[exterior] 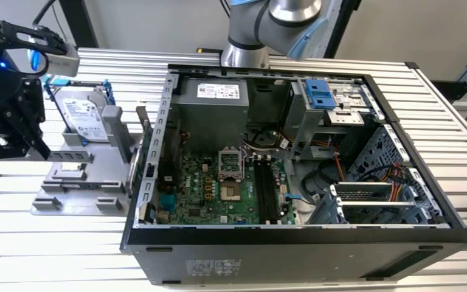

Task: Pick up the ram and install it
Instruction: 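Pick up the ram and move it above insertion slot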

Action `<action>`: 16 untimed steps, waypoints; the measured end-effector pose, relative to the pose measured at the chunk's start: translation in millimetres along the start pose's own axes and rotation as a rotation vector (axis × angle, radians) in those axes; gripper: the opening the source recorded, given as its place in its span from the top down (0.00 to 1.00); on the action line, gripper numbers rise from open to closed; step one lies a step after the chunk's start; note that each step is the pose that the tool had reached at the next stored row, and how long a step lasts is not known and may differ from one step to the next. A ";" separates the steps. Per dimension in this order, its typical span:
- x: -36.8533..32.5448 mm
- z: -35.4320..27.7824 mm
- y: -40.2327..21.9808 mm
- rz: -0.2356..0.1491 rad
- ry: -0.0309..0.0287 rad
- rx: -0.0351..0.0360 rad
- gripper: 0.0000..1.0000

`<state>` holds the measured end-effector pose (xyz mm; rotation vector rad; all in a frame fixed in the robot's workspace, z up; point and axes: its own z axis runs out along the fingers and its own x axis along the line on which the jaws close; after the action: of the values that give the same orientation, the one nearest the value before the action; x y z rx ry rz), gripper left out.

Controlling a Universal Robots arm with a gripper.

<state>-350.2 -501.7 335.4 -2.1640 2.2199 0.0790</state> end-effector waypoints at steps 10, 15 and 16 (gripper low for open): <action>-1.9 -29.1 0.2 0.000 0.0000 0.0000 1.00; -2.9 -44.6 0.4 0.000 0.0000 0.0000 1.00; -3.1 -47.4 0.4 0.000 0.0001 -0.0001 1.00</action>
<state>-350.2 -501.7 382.9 -2.1640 2.2200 0.0790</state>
